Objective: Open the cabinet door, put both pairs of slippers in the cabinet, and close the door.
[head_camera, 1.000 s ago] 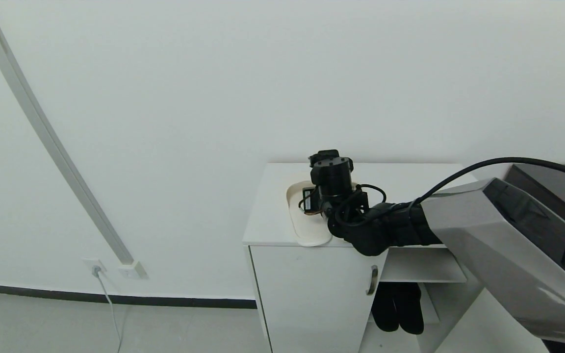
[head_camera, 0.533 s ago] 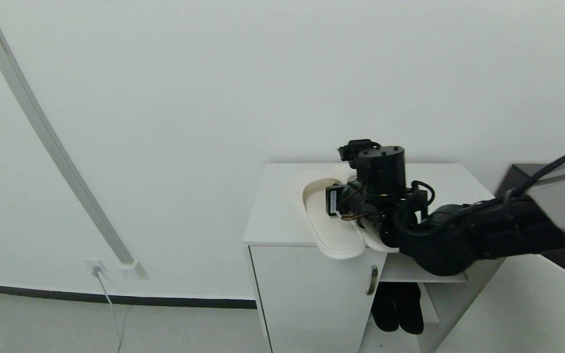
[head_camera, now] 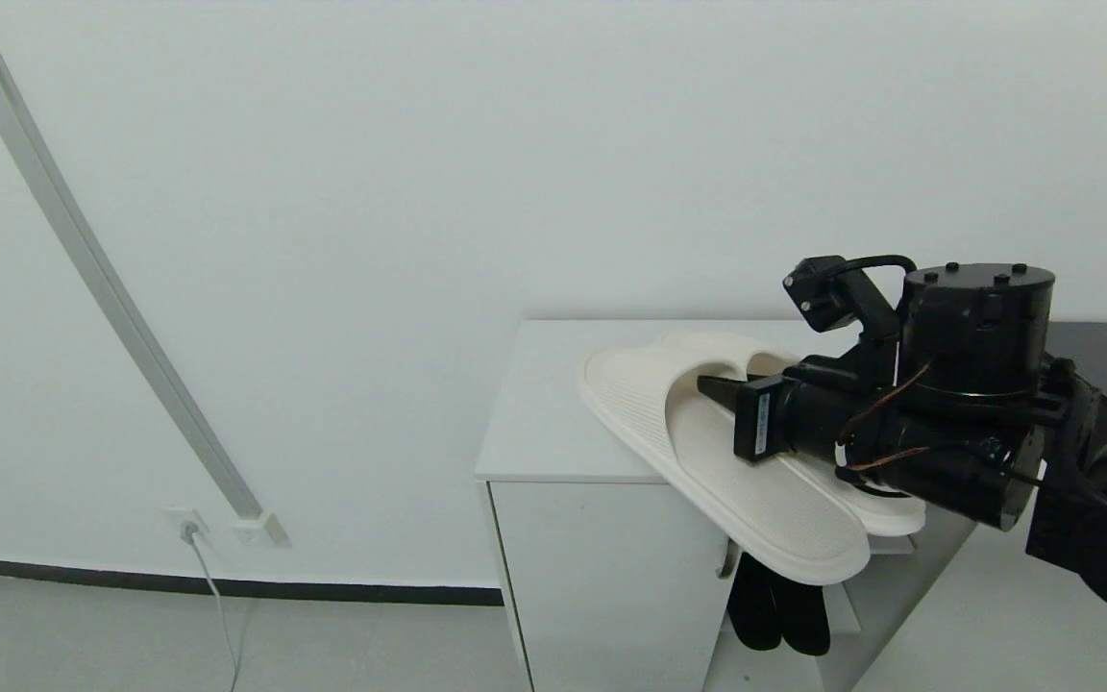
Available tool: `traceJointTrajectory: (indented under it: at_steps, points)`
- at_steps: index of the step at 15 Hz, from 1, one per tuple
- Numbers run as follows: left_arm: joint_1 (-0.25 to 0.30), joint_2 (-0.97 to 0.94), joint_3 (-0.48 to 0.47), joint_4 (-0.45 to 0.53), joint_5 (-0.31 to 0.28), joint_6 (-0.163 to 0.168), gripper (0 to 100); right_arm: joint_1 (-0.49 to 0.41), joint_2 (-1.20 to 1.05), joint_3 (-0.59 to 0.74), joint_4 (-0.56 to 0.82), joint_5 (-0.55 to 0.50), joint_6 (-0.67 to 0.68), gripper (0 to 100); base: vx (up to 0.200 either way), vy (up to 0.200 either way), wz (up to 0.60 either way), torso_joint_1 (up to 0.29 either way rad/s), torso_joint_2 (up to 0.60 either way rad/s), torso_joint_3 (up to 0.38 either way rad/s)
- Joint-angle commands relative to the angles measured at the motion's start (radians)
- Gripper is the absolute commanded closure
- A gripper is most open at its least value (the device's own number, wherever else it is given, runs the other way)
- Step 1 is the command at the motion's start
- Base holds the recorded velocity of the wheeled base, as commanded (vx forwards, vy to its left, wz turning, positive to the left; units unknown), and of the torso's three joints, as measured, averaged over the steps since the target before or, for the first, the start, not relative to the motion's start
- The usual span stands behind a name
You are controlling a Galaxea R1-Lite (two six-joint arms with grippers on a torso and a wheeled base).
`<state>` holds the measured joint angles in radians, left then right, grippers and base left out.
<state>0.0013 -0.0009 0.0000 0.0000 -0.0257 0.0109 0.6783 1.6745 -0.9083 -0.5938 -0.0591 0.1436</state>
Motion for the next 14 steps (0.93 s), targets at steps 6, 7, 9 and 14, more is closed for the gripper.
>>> traceJointTrajectory:
  at_steps: [6,7,9,14]
  points:
    - [0.0,0.001,0.0,0.0,0.0,0.0,100,0.0,0.008,0.016,-0.037,-0.001,0.001,100,0.0,0.0,0.0,0.0,0.0,0.0]
    - [0.0,0.001,0.0,0.0,0.0,0.0,100,0.0,0.007,0.016,-0.037,-0.002,0.002,100,0.0,0.0,0.0,0.0,0.0,0.0]
    - [0.0,0.001,0.0,0.0,0.0,0.0,100,0.0,0.004,0.016,-0.037,-0.002,0.001,100,0.0,0.0,0.0,0.0,0.0,0.0]
    - [0.0,0.001,0.0,0.0,0.0,-0.002,100,0.004,0.004,0.023,-0.037,-0.002,-0.002,100,-0.2,0.0,0.0,0.005,0.0,0.002]
